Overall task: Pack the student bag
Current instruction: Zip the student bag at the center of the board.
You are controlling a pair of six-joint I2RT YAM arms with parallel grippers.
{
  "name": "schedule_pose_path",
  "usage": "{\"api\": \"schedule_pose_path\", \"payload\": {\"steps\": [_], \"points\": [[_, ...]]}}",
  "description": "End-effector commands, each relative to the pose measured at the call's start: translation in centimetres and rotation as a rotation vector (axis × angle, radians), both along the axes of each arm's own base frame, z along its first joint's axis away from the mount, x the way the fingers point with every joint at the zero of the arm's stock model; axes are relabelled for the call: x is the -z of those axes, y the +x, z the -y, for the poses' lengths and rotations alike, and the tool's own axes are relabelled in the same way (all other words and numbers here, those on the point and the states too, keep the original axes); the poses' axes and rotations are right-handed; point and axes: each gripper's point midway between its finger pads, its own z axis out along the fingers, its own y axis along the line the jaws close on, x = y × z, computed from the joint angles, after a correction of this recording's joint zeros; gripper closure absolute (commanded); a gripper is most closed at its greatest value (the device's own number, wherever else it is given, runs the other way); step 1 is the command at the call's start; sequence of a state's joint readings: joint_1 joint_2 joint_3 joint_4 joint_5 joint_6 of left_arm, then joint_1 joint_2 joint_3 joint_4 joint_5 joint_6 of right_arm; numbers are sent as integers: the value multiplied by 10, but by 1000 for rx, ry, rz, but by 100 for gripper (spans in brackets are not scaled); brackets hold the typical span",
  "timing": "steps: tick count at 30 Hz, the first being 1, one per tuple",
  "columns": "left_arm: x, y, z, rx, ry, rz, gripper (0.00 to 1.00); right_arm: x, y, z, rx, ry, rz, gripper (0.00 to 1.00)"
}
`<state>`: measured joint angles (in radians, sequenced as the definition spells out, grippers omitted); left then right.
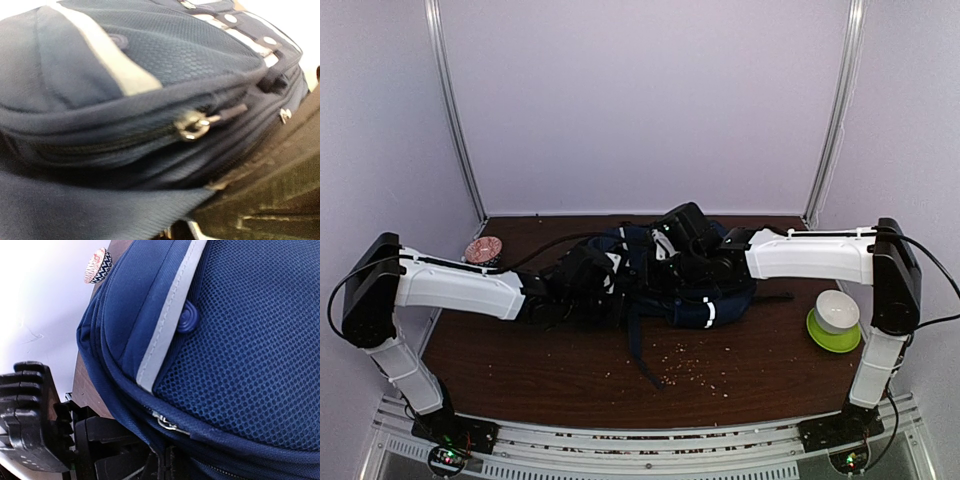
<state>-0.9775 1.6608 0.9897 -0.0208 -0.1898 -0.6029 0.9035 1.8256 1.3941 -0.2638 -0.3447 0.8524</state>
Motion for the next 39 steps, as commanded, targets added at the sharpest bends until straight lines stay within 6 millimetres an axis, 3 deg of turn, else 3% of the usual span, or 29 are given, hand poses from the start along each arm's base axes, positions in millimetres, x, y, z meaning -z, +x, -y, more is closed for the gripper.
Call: {"api": "schedule_pose_path", "payload": {"steps": [1,3,19,30,39], "points": [[-28,17,3,-51,-57,66,95,-55,-8,-21,-54,170,66,100],[-25,16,0,-58,-51,62,100,-55,-8,-20,-53,167,66,100],[-11,3,-32,-89,-31,43,100,-34,-2,-4,-34,45,124,100],[0,5,-47,-104,-56,-3,100,-24,-4,10,-72,-65,188,100],[11,-6,-22,31,-110,-66,100,-14,-13,8,-126,-105,193,100]]}}
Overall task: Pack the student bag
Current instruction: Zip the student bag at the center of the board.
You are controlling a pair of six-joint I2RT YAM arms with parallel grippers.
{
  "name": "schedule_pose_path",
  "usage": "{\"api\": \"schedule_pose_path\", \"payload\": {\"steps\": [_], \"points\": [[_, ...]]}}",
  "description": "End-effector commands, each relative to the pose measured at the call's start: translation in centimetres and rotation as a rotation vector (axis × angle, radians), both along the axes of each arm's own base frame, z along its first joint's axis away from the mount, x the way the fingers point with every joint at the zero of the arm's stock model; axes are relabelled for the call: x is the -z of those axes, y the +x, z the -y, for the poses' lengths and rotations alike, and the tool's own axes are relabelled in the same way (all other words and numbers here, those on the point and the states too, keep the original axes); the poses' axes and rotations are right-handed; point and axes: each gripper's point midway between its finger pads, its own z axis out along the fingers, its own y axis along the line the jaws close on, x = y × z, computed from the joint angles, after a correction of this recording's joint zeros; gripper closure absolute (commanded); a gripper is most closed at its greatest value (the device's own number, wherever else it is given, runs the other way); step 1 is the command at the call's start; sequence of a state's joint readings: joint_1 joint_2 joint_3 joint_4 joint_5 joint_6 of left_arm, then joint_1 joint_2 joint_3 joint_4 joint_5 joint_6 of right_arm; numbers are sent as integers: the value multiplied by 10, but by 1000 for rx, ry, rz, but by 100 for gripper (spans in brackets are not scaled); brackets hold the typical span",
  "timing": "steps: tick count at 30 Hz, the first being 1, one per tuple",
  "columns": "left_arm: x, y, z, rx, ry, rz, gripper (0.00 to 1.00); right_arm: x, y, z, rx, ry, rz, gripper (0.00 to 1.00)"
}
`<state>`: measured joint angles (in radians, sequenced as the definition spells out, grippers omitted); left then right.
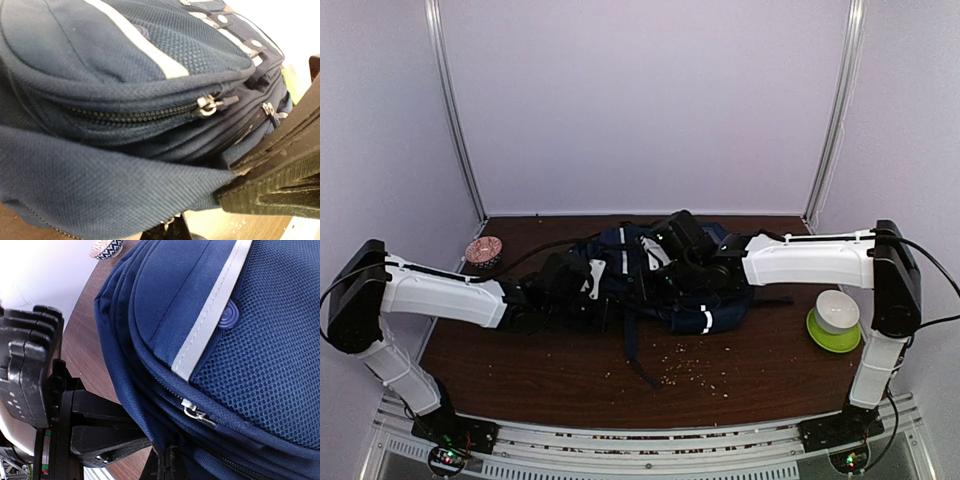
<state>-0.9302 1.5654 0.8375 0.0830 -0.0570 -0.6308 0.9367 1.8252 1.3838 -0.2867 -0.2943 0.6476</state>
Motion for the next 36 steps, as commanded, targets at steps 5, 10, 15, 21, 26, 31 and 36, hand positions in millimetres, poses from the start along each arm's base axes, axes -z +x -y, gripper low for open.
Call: {"api": "schedule_pose_path", "payload": {"steps": [5,10,15,21,26,31,36], "points": [[9,7,3,19,-17,-24,95,-29,-3,4,-7,24,38,100],[11,6,2,28,0,-24,87,-35,-1,0,-9,40,40,100],[16,3,0,32,15,-34,84,-39,-1,-2,-11,50,37,100],[21,0,-2,37,21,-43,84,-39,-1,-3,-13,51,36,100],[19,-3,-1,50,19,-45,83,-38,-1,-4,-13,48,35,100],[18,-8,-5,53,18,-43,83,-38,1,-5,-12,47,36,100],[16,-9,-9,47,17,-36,89,-35,1,-5,-12,40,31,100]]}}
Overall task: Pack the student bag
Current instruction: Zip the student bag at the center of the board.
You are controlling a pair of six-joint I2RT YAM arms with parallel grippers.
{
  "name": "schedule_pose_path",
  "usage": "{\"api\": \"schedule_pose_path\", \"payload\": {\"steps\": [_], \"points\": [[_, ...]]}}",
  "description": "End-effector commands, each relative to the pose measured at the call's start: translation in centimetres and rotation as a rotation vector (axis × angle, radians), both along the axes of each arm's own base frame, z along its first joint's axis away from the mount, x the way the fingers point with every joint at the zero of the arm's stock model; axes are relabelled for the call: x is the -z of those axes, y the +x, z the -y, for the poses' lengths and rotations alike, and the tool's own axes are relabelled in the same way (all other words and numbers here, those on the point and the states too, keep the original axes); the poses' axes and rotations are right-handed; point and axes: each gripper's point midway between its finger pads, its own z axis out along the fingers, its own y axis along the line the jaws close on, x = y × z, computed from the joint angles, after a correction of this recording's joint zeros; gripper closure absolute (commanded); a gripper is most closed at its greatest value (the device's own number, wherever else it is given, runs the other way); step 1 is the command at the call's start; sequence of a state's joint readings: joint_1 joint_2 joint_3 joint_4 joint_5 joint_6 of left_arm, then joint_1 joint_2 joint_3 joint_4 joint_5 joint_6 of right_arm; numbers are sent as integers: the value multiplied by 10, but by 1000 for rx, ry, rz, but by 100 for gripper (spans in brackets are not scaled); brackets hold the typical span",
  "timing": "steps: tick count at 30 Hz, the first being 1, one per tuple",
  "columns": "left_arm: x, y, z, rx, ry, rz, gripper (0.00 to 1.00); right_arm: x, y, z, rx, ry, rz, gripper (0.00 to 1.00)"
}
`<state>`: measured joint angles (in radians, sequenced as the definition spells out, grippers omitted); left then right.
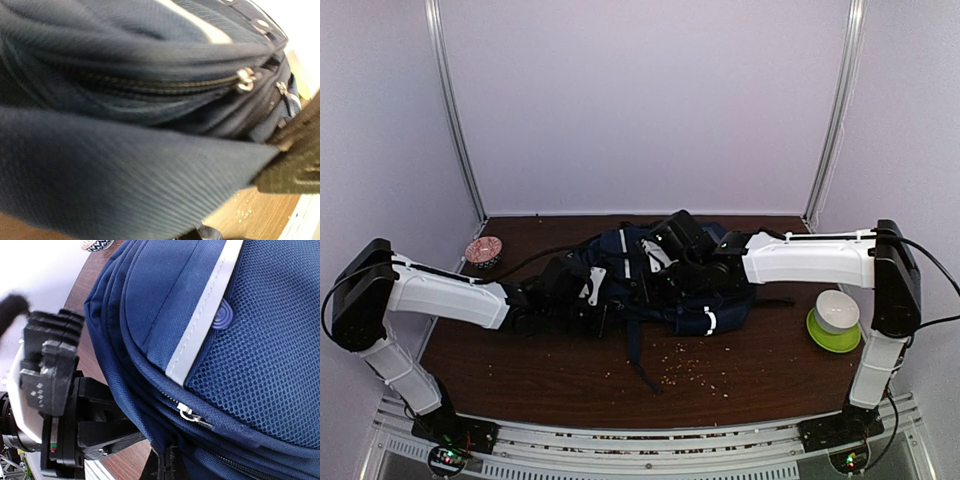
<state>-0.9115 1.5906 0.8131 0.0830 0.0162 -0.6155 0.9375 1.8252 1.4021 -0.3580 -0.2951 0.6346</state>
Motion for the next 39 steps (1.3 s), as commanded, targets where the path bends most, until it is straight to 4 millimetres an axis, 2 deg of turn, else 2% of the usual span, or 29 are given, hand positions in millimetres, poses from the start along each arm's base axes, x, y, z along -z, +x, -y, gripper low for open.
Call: {"api": "schedule_pose_path", "payload": {"steps": [1,4,7,11,13,15,21,27,36,39], "points": [[-7,-1,-6,-1,-6,23,91,-39,6,-12,-5,86,53,100],[-11,-1,-6,-4,-11,30,100,-37,6,-12,-7,82,49,100],[-16,-1,-6,-1,-19,38,100,-38,3,-12,-25,83,53,99],[-17,-1,-5,5,-17,44,100,-42,-3,-5,-38,73,87,70],[-17,-2,-4,8,-17,46,100,-40,-5,4,-34,50,111,60],[-16,-3,-3,15,-12,48,100,-37,-12,11,-49,26,144,58],[-9,-9,-1,30,9,48,100,-12,-25,25,-121,-151,290,54],[-1,-14,-2,26,-1,32,100,1,-22,16,-149,-195,346,53],[-1,-15,-7,8,-11,31,100,31,-15,10,-153,-281,337,60],[-1,-15,-7,5,-12,31,100,35,-12,11,-142,-293,343,66]]}}
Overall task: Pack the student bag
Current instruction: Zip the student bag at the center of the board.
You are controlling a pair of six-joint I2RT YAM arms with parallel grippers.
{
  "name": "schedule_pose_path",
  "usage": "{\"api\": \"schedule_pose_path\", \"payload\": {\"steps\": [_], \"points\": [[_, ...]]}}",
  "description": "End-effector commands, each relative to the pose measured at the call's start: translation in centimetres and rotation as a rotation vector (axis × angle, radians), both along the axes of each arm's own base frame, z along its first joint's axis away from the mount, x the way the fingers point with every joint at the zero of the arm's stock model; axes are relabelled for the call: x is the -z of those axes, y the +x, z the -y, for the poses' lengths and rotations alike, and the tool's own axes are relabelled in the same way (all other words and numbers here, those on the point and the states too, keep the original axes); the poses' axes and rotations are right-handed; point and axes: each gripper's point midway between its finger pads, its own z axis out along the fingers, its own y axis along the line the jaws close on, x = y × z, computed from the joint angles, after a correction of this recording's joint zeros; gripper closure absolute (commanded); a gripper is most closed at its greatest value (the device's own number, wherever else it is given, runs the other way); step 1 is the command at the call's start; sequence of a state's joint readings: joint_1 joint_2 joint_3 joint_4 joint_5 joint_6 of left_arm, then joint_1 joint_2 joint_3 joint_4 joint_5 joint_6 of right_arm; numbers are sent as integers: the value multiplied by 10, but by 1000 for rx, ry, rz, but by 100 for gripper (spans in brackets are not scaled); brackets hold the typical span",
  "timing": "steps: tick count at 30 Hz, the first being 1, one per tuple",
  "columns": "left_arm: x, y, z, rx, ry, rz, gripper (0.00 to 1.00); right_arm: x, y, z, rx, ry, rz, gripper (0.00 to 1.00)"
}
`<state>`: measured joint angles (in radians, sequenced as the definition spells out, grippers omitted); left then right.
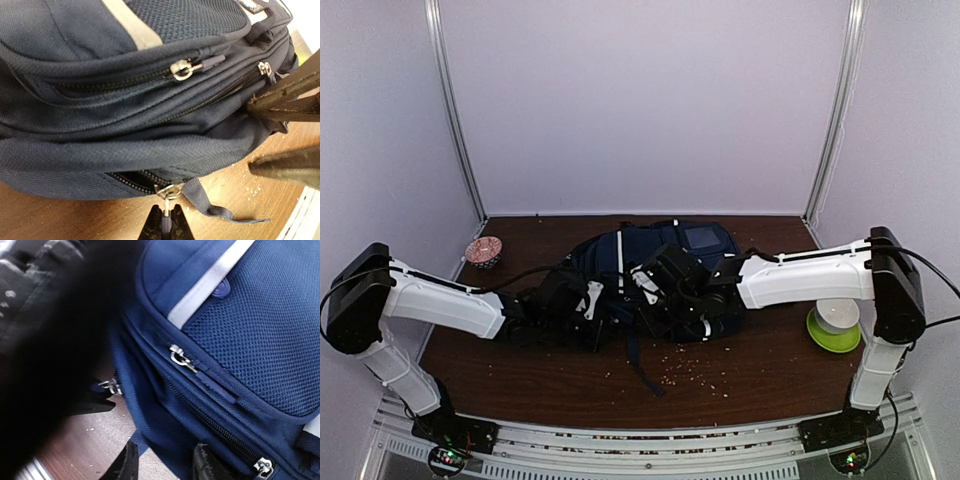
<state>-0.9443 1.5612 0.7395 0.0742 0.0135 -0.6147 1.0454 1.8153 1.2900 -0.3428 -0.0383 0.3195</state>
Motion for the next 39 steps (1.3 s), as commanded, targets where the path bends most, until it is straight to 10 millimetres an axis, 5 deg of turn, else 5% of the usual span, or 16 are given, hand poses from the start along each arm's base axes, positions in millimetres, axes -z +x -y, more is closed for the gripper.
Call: {"api": "schedule_pose_path", "payload": {"steps": [1,6,22,39], "points": [[-21,9,3,-26,-57,62,100,-5,9,-3,21,-11,50,68],[-18,9,0,-42,-52,56,100,-7,8,4,35,-2,64,100],[-12,23,-18,-136,-71,49,100,12,-2,48,134,-30,73,100],[10,33,-75,-293,-62,5,100,22,-8,93,214,-93,93,100]]}}
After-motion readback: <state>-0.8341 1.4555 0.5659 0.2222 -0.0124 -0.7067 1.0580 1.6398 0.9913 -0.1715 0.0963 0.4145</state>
